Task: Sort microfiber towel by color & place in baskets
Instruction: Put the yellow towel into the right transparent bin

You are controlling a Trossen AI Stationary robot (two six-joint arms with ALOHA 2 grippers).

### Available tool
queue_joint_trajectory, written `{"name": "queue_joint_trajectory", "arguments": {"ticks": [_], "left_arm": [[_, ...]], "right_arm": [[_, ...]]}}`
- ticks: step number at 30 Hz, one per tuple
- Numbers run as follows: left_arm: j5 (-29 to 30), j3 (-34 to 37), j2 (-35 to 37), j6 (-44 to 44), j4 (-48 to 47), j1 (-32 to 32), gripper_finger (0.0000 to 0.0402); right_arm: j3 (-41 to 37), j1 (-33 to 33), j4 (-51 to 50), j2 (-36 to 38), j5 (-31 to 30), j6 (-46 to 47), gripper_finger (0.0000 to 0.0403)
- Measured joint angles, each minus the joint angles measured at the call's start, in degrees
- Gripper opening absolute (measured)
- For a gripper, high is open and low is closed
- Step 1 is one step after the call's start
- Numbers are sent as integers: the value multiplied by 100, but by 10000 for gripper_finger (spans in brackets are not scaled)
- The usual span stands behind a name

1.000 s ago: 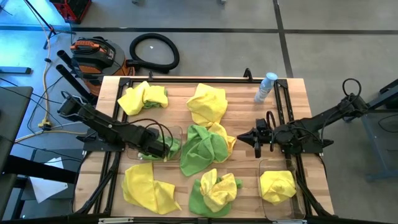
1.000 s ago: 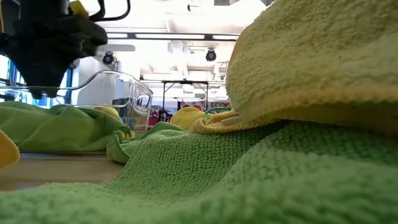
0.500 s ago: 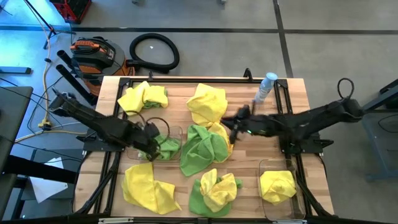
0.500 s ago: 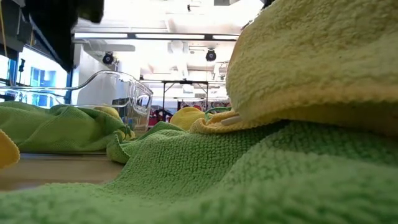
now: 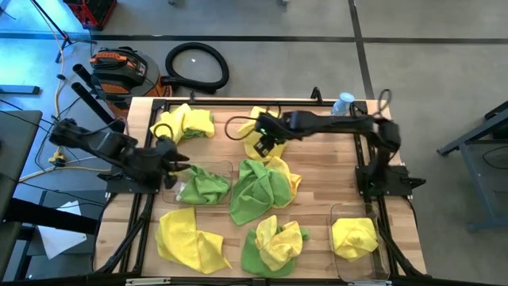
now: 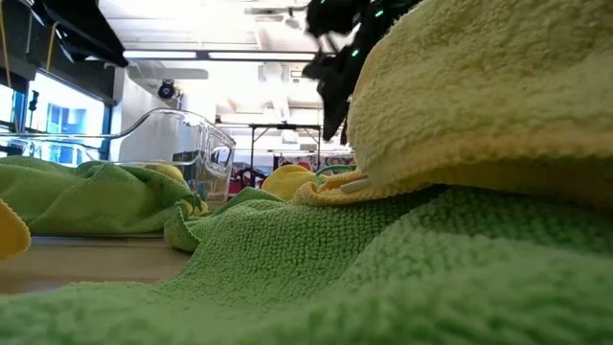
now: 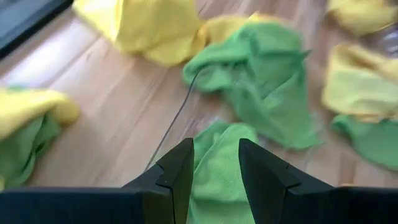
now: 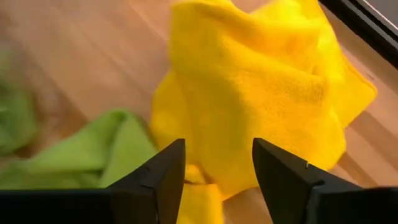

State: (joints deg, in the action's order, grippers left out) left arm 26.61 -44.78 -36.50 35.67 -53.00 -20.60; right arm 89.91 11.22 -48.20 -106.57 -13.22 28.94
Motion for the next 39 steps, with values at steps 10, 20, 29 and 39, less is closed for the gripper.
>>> {"name": "queue_joint_trajectory", "arguments": {"ticks": [10,20,29,39], "left_arm": [[163,104,790,-338,27,0,117],[164,104,823,-339,14,0,117],[195,104,823,-445,13,0,117],[229,104,817,-443,13,0,117]], "right_arm": [[1455,516,-851,-1542,528,-466,185],[1504,718,-964,-1919,729,-331,34],[1502,509,-1408,-1167,347,-104,5],[1504,-396,-2559,787,-342,1275,2]]}}
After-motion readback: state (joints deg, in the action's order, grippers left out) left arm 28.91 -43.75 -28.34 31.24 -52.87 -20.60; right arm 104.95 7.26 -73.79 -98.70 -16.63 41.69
